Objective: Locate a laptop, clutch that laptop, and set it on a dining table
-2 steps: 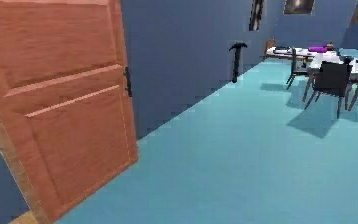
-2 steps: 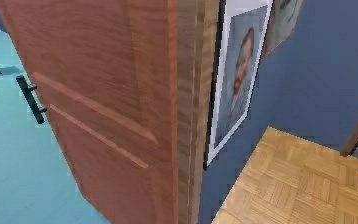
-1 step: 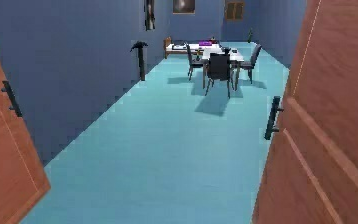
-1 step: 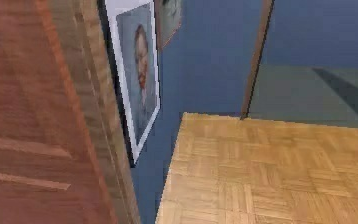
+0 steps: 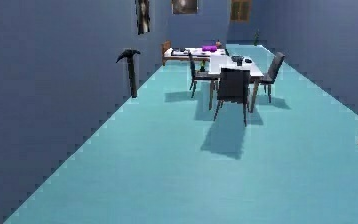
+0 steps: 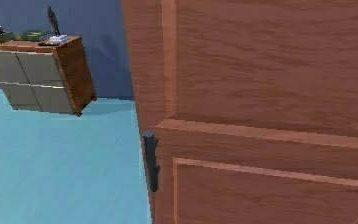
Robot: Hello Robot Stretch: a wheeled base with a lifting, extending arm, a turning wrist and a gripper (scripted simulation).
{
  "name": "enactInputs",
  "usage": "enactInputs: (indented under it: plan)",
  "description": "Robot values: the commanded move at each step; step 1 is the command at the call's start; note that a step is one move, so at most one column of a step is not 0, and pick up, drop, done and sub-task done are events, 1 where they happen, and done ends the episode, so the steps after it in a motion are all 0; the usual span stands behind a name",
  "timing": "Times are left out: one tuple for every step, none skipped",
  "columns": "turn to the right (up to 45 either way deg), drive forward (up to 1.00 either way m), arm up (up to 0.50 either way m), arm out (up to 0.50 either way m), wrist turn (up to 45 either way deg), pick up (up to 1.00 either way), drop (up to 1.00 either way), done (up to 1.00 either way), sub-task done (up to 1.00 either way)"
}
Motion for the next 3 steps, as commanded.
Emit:
enactInputs:
  plan:
    - [9.0,0.0,0.0,0.0,0.0,0.0,0.0,0.0,0.0]
    - [0.0,0.35,0.0,0.0,0.0,0.0,0.0,0.0,0.0]
    - [30.0,0.0,0.0,0.0,0.0,0.0,0.0,0.0,0.0]
